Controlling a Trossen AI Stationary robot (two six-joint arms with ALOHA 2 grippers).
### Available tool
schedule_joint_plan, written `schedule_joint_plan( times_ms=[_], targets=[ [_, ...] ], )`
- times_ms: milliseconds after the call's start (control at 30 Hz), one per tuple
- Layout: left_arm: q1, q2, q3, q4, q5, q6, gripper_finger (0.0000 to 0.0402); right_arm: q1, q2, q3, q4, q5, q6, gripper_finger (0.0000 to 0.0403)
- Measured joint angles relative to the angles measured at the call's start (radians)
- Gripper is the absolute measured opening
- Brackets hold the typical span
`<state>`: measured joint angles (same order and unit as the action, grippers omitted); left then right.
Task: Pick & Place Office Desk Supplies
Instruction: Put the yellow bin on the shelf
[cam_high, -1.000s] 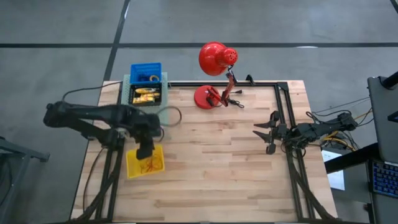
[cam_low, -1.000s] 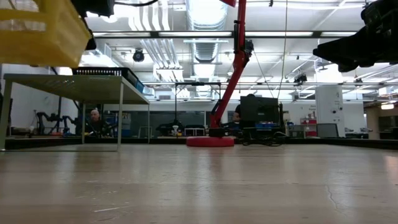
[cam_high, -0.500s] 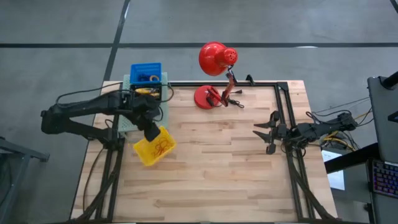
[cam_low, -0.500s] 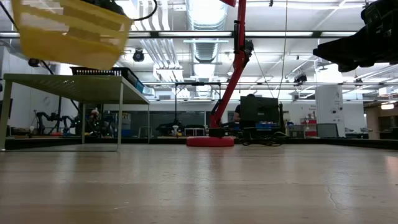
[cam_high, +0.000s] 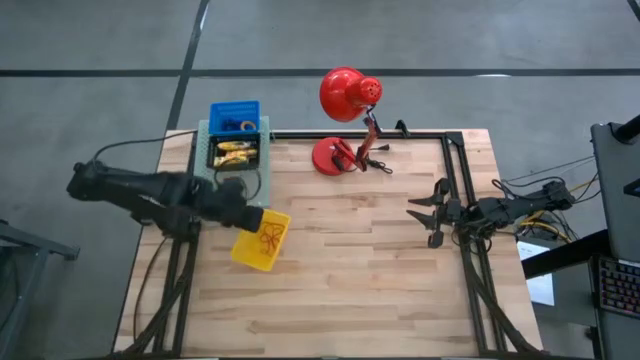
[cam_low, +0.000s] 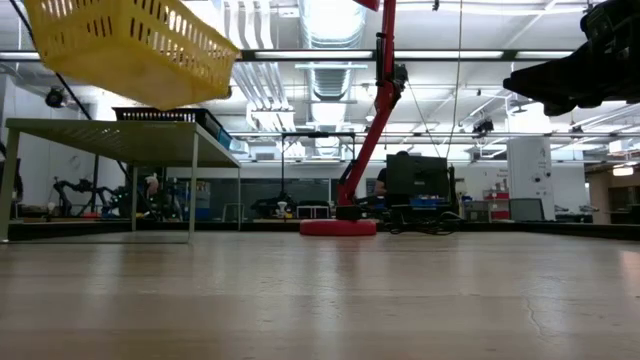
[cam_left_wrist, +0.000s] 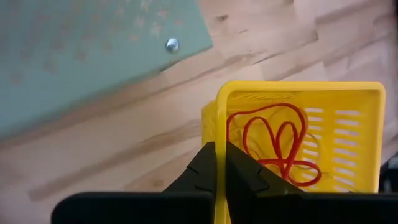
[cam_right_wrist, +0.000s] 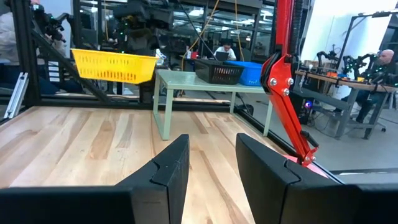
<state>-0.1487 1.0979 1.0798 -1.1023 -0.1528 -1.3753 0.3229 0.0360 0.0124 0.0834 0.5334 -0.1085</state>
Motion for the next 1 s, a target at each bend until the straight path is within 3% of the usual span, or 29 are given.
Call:
schedule_joint_plan(
  times_ms=[133,267,467,600,1000],
  targets=[
    [-0.172,-0.004,0.001,-0.030,-0.146,-0.280,0.0016,0.000,0.000,0.000,0.000,0.000,0.000,0.0128],
    [-0.320,-0.004,0.001,-0.100,-0.210,-0.631,0.0016,0.000,0.000,0.000,0.000,0.000,0.000,0.0128],
    [-0.456,0.007,0.000,-0.209,-0.350,-1.057,0.0016,0.000,0.000,0.000,0.000,0.000,0.000,0.0128],
    [-0.464,0.018,0.000,-0.262,-0.372,-1.192,0.0016,0.000,0.000,0.000,0.000,0.000,0.000,0.0128],
    [-0.457,0.023,0.005,-0.411,-0.379,-1.395,0.0016,0.000,0.000,0.000,0.000,0.000,0.000,0.0128]
  ],
)
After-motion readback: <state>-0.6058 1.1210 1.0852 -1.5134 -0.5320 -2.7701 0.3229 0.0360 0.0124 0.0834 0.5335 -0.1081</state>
